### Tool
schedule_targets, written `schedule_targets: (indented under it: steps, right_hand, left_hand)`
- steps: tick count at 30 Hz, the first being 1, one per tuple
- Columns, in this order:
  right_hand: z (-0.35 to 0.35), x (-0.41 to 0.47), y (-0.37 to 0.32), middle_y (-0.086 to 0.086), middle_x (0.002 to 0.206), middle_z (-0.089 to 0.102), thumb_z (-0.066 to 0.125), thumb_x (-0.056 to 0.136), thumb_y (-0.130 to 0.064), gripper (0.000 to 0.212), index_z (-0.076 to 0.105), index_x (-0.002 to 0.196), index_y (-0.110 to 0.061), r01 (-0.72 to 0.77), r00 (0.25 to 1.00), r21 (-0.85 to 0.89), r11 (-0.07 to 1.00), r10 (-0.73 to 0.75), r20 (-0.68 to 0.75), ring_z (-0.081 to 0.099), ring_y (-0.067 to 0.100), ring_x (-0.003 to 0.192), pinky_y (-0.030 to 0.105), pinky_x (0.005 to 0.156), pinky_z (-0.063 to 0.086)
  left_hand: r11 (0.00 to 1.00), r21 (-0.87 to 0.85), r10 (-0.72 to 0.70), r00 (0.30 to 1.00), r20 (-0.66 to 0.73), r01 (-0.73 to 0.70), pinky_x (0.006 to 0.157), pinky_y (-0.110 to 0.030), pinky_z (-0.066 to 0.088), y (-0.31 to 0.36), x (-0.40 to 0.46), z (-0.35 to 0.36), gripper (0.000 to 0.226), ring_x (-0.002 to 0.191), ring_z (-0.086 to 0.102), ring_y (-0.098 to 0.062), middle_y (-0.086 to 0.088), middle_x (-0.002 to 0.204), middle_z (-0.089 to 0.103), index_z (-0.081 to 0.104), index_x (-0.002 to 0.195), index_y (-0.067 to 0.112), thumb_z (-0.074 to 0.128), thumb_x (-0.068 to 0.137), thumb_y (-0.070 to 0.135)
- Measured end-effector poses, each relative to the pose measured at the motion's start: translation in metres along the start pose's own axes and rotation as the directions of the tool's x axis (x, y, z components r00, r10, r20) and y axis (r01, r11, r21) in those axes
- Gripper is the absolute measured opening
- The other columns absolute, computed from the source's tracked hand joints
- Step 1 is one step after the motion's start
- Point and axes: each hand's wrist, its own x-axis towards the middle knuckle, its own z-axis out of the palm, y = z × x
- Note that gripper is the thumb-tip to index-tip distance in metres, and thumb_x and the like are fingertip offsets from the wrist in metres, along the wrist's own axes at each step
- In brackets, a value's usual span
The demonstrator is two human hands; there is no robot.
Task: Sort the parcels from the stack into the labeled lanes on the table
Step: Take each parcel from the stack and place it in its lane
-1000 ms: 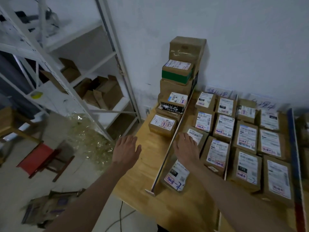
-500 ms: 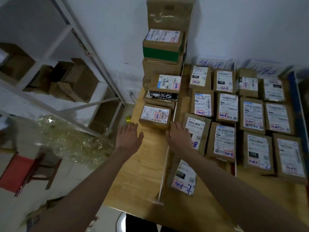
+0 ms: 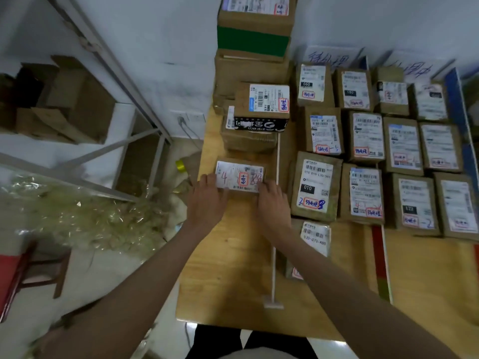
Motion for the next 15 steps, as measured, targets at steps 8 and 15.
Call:
schedule_targets:
  steps: [8, 15]
  right_hand:
    - [0.025, -0.071, -0.031, 0.003, 0.137, 0.043, 0.045, 0.099, -0.018, 0.039, 0.047, 0.137, -0.011, -0.095, 0.995, 0.146, 0.985, 0.090, 0.042, 0.058, 0.024, 0.105, 0.042, 0.090, 0.052]
    - [0.021, -0.076, -0.037, 0.001, 0.120, 0.050, 0.046, 0.101, -0.028, 0.025, 0.061, 0.111, -0.010, -0.138, 0.989, 0.203, 0.969, 0.124, 0.081, 0.063, 0.020, 0.087, 0.038, 0.072, 0.057]
  left_hand:
    - [0.971, -0.212, -0.084, 0.989, 0.123, 0.109, 0.066, -0.043, 0.054, -0.056, -0.058, -0.011, 0.036, 0.080, 0.061, -0.018, 0.003, 0.097, 0.061, 0.046, 0.109, 0.020, 0.067, 0.089, 0.041]
    - [0.951, -0.297, -0.047, 0.991, 0.122, 0.081, 0.079, -0.048, 0.053, -0.060, -0.053, -0.008, 0.041, 0.099, 0.060, -0.024, -0.003, 0.115, 0.055, 0.047, 0.118, 0.017, 0.072, 0.086, 0.027]
